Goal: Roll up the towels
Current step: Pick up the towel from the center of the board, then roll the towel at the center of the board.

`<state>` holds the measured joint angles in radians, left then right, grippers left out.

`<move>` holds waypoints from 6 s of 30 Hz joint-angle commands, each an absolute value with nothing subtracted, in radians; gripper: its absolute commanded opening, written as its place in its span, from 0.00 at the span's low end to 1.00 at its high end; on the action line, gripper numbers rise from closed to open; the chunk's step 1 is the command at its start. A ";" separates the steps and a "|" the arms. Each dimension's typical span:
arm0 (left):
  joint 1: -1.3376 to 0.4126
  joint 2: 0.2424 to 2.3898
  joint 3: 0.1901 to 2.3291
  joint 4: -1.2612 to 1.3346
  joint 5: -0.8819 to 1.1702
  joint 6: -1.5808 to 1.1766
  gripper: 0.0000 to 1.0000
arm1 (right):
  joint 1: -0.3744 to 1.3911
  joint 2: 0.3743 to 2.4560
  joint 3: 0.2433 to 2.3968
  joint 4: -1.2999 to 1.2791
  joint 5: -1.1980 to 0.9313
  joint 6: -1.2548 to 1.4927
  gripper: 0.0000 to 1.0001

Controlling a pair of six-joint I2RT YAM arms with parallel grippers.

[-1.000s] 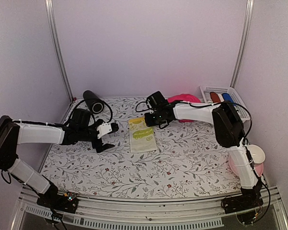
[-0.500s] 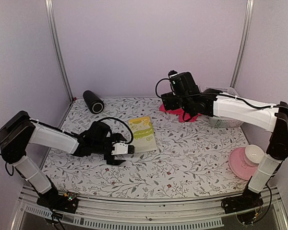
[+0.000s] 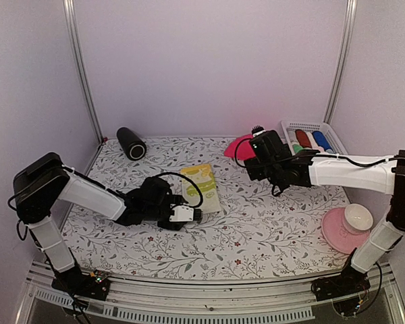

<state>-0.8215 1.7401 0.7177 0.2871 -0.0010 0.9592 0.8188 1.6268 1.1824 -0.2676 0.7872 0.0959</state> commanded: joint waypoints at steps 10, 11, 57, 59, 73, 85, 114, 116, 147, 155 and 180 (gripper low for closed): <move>-0.853 1.859 0.735 0.342 -0.119 0.905 0.42 | 0.821 1.457 0.985 -0.091 0.696 0.040 0.99; -0.854 1.862 0.736 0.341 -0.120 0.902 0.38 | 0.822 1.453 0.977 -0.078 0.682 0.024 0.99; -0.507 1.889 1.035 -0.498 0.696 0.726 0.01 | 1.030 1.936 1.012 0.291 -0.060 -0.510 0.66; -0.505 1.891 1.031 -0.499 0.703 0.727 0.01 | 1.030 1.957 1.027 0.282 -0.042 -0.504 0.61; -0.494 1.898 1.022 -0.490 0.719 0.729 0.02 | 1.031 2.003 1.039 0.255 -0.051 -0.500 0.33; -0.493 1.821 0.974 -0.499 0.733 0.746 0.05 | 1.030 1.963 1.104 0.109 -0.221 -0.400 0.02; -0.488 1.715 0.897 -0.358 0.701 0.640 0.24 | 0.902 2.052 1.241 -0.109 -0.502 -0.136 0.02; -0.486 1.702 0.889 -0.345 0.702 0.637 0.25 | 0.897 2.059 1.245 -0.116 -0.507 -0.128 0.02; -0.514 1.796 0.935 -0.278 0.503 0.527 0.22 | 0.870 2.112 1.297 -0.188 -0.493 -0.085 0.05; -0.492 1.648 0.844 -0.152 0.477 0.522 0.23 | 0.855 2.145 1.328 -0.228 -0.513 -0.054 0.04; -0.775 1.308 0.388 0.320 0.246 1.134 0.28 | 0.817 2.218 1.385 -0.285 -0.588 0.034 0.03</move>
<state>-0.7200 1.2747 0.4206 0.2520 0.3229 1.0393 0.8280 2.1685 1.3792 -0.2379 -0.6266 0.0250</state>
